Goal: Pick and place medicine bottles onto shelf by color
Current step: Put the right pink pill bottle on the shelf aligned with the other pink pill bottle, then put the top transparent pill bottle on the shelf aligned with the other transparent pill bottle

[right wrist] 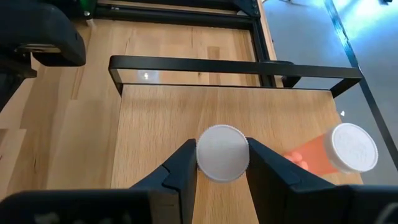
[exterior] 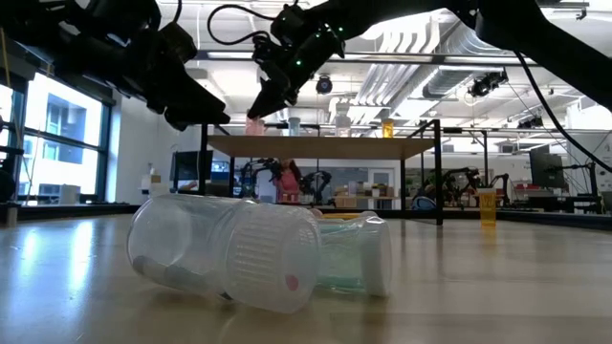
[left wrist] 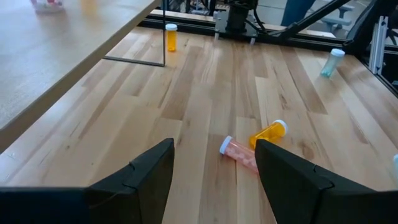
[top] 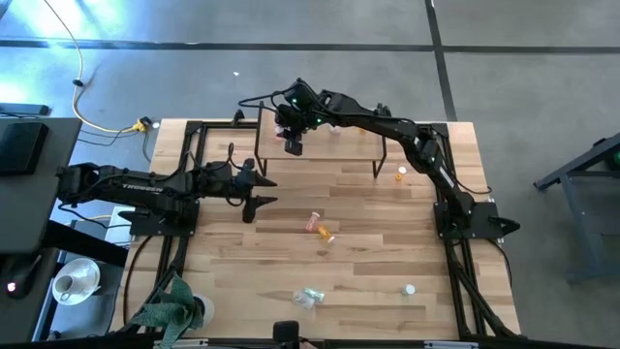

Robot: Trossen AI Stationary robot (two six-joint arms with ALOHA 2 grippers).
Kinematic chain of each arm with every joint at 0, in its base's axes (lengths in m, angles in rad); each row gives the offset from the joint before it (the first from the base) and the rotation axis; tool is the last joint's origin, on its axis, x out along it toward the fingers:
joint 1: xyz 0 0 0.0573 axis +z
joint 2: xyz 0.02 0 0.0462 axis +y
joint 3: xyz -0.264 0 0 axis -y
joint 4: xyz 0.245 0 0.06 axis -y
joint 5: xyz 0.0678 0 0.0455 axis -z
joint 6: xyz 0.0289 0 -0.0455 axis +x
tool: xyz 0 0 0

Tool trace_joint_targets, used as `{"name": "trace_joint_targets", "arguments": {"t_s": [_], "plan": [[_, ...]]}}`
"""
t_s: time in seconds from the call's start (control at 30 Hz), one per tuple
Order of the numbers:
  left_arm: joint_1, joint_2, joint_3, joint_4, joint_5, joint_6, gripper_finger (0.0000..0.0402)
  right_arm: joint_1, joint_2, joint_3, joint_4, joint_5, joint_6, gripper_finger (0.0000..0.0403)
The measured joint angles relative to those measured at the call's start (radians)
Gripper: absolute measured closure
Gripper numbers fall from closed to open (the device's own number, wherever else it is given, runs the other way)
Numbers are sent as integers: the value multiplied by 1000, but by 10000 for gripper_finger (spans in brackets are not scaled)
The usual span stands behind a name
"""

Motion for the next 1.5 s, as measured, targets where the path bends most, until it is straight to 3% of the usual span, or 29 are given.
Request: {"name": "trace_joint_targets", "arguments": {"t_s": [0.57, 0.9, 1.5], "plan": [[0, 0, 0, 0, -4, 0, 188, 0, 2, 0, 14, 3, 3, 298], [1, 0, 0, 0, -4, 0, 188, 1, 4, -2, 13, 27, 3, 238], [1, 0, 0, 0, -4, 0, 188, 2, -29, 2, 7, 49, 30, 234]]}}
